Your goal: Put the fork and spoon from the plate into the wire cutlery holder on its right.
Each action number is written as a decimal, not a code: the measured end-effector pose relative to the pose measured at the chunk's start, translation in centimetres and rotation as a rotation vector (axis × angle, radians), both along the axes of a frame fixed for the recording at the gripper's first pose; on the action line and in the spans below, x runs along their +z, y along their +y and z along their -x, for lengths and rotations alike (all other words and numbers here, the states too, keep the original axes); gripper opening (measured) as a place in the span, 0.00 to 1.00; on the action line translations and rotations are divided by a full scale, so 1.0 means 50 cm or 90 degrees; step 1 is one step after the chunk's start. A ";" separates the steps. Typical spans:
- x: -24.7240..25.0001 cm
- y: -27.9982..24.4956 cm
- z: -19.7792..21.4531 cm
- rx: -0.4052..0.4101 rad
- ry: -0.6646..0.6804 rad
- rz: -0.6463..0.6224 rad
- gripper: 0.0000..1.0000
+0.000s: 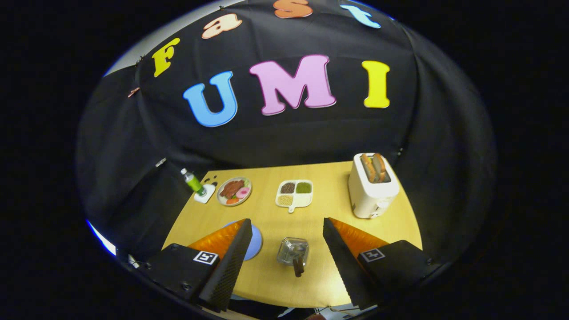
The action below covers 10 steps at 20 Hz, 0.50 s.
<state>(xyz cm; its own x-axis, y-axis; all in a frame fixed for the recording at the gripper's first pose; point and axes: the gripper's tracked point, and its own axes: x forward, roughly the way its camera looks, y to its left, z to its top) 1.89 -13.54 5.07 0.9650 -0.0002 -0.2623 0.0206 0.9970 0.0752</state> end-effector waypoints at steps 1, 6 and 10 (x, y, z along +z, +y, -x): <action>0.020 -0.009 0.007 -0.023 -0.030 0.006 0.99; 0.131 -0.021 0.064 -0.089 -0.177 0.021 0.99; 0.177 -0.032 0.121 -0.121 -0.278 0.059 0.98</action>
<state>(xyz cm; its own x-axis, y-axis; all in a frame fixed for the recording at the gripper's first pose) -4.17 -15.13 13.91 0.9654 -0.1917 0.1770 0.1896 0.9814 0.0289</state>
